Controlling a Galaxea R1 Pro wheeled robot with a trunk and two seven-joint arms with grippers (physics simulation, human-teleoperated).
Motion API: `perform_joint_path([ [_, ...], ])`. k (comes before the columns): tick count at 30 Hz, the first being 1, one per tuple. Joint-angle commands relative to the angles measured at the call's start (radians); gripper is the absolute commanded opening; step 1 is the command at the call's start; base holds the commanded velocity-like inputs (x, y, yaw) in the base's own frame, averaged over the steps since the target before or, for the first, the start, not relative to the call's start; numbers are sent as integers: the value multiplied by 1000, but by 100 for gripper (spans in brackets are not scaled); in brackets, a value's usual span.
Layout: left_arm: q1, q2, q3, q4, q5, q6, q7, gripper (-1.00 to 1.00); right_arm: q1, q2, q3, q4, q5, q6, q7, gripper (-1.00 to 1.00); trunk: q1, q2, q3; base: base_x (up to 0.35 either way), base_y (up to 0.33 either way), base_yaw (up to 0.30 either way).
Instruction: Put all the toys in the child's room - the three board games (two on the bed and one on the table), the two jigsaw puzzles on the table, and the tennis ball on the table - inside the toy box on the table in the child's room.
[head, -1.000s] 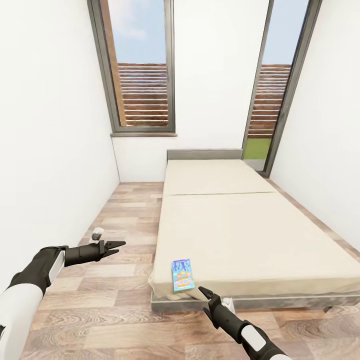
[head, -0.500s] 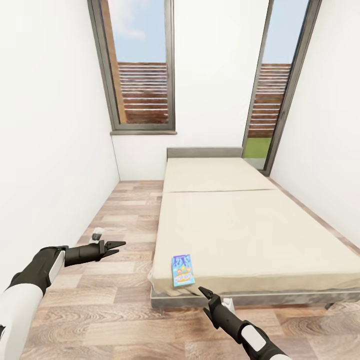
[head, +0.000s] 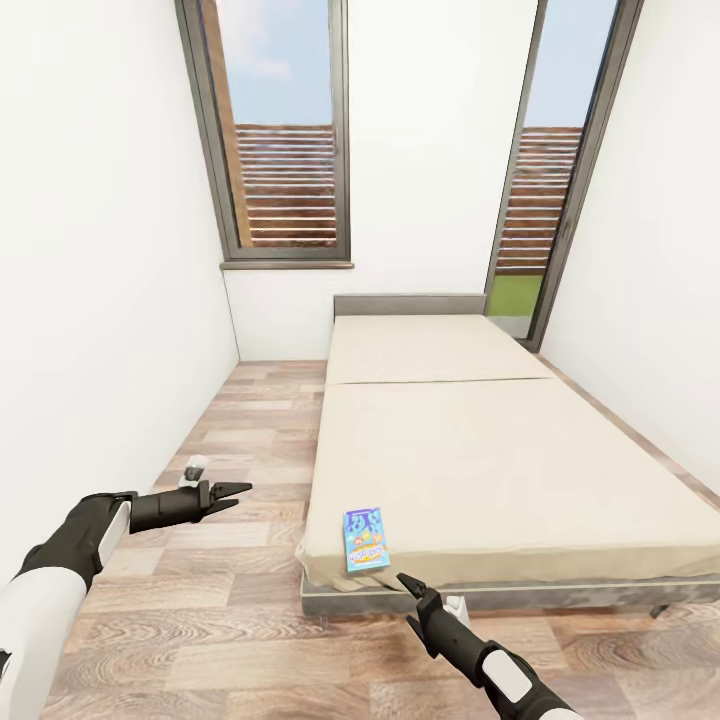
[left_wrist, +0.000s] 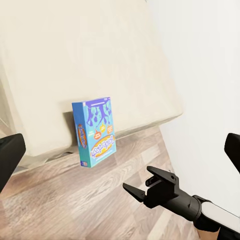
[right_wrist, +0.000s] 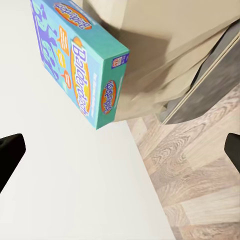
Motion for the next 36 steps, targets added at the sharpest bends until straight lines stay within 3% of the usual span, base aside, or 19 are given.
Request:
perform_joint_path([
  [1,-1,0,2,0,0,10,-3,100,0,0,-3,-1,-6,8,0,100,0,0,-1,0,0,0],
  [36,-1,-2,0,0,-2,8,-2,100,0,0,-3,-1,-6,8,0,100,0,0,-1,67,20,0],
])
